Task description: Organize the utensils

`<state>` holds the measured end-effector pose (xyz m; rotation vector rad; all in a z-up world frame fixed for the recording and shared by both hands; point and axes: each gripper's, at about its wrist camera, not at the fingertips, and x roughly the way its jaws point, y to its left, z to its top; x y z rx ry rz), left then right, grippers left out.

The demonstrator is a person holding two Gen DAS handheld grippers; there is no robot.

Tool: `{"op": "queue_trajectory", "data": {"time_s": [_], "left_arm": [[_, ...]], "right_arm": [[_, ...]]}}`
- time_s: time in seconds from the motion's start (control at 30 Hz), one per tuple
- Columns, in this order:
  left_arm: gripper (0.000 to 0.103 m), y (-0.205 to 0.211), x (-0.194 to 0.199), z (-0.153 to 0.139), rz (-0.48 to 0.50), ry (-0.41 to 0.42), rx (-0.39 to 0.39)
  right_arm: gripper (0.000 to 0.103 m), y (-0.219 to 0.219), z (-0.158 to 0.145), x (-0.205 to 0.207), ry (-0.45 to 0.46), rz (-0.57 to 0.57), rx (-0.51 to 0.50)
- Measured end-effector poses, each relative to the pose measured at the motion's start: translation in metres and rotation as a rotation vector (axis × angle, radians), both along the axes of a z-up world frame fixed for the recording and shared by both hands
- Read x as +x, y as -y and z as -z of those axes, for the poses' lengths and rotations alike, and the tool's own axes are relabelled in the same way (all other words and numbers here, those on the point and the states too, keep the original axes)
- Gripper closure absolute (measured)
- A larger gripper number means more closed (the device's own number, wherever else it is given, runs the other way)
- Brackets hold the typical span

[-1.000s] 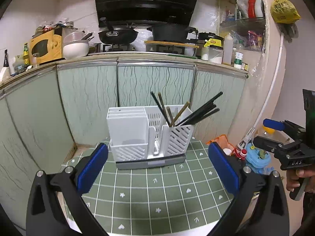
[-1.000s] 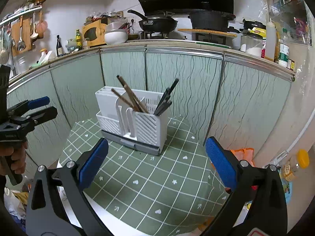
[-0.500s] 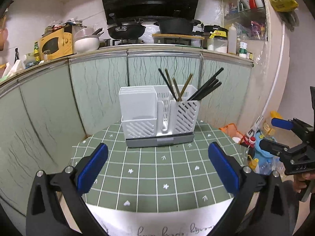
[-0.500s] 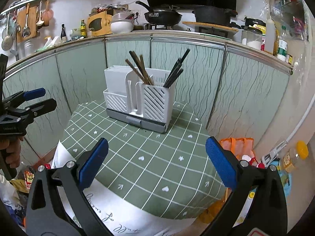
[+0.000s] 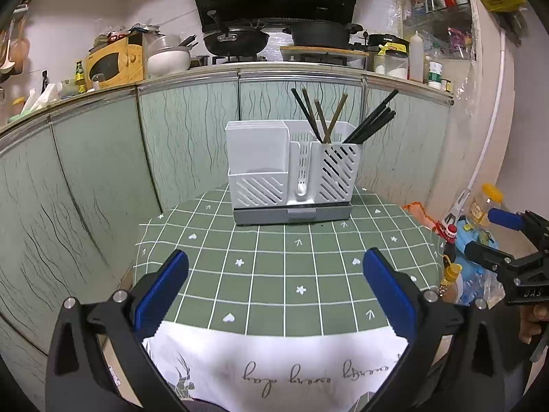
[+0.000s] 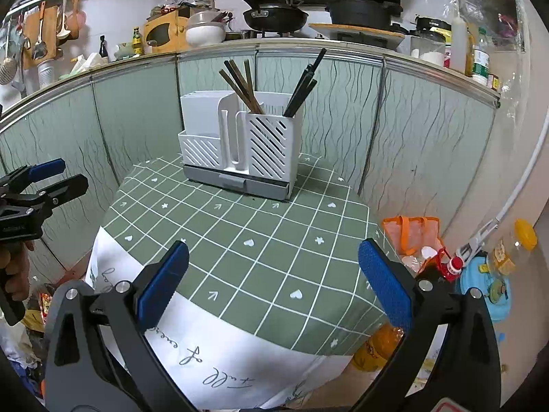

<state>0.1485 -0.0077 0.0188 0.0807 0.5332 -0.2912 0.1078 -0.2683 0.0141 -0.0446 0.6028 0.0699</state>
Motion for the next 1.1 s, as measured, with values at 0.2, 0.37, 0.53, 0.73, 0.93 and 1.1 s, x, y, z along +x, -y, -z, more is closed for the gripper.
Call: {"op": "queue_trajectory", "data": {"time_s": [0.2,0.37,0.53,0.73,0.93,1.1], "left_arm": [[0.004,-0.002,-0.008,0.015,-0.001,-0.016,0.016],[0.004,-0.003,-0.016,0.028,-0.009,-0.038,0.003],[0.004,-0.002,-0.023,0.04,-0.018,-0.058,-0.005],[0.004,-0.003,-0.025,0.045,-0.028,-0.069,-0.014],[0.004,-0.004,-0.026,0.043,-0.036,-0.056,-0.014],[0.004,-0.006,-0.029,0.038,-0.046,-0.026,-0.002]], "right_arm": [[0.008,-0.002,0.007,-0.012,0.009,0.022,-0.009],[0.008,-0.004,0.011,-0.018,0.004,0.025,-0.002],[0.008,-0.006,0.022,-0.018,-0.011,0.028,0.001],[0.008,-0.008,0.029,-0.018,-0.026,0.032,-0.001],[0.008,-0.008,0.031,-0.02,-0.023,0.036,0.006],[0.008,-0.008,0.028,-0.023,-0.002,0.038,0.008]]}}
